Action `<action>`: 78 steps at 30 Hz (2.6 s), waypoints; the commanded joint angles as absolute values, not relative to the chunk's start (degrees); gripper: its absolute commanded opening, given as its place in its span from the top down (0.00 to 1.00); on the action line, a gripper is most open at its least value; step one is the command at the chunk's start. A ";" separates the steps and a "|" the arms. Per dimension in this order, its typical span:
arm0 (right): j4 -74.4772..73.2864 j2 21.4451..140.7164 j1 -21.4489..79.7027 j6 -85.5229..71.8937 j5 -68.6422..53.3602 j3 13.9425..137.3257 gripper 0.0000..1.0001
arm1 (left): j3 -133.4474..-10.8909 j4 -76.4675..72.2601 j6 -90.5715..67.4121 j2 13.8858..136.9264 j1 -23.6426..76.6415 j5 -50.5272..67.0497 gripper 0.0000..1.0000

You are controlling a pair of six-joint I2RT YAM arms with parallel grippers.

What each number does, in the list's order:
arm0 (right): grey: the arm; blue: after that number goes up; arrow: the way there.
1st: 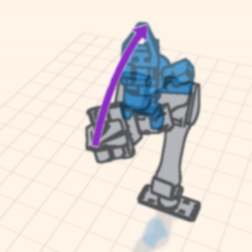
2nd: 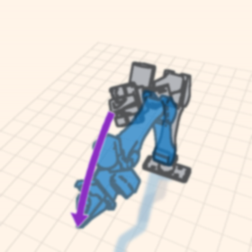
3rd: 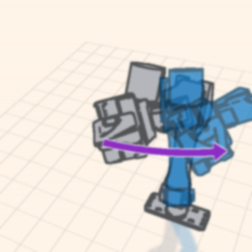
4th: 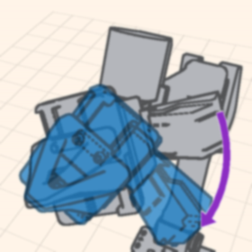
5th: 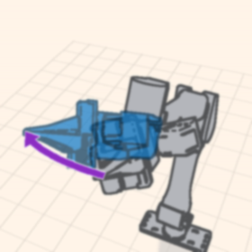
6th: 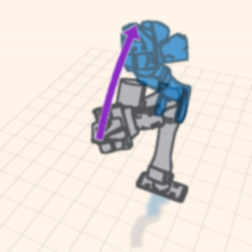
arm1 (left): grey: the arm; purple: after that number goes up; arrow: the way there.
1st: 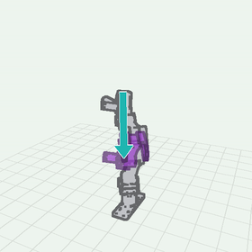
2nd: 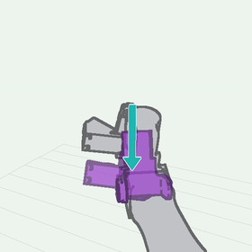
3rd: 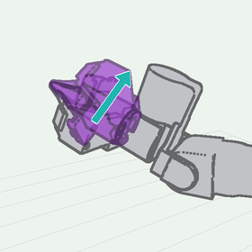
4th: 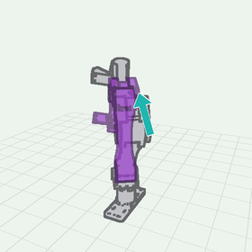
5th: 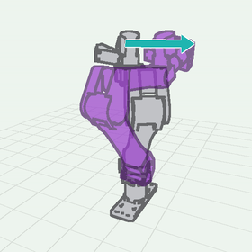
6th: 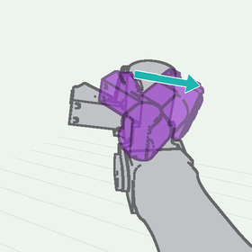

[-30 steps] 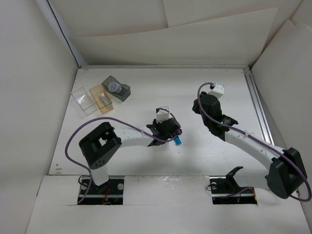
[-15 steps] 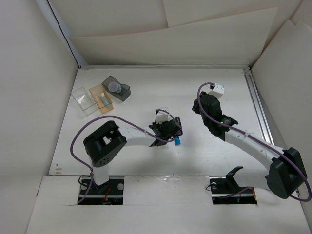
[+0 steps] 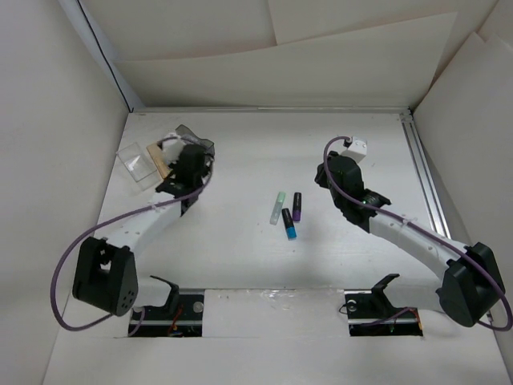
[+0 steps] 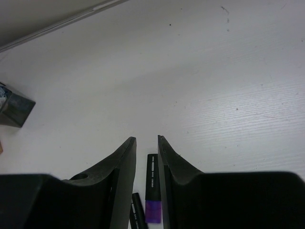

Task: Sort the stationery into containers
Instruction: Place the pen in the storage box, then pick up the pen from the center of the board.

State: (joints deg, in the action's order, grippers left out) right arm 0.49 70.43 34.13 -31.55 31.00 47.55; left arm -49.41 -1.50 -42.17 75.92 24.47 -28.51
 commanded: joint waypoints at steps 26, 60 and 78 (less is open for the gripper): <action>2.99 72.95 35.07 -30.85 31.38 51.06 0.69 | -69.70 0.35 -38.85 100.45 -0.79 -19.16 0.97; 2.99 69.79 35.07 -31.38 35.60 49.92 0.82 | -58.45 -9.48 -33.40 99.22 44.82 -10.65 0.60; 2.99 70.93 35.07 -31.38 34.54 49.92 0.69 | -66.09 -8.27 -30.67 110.29 46.05 -9.22 0.59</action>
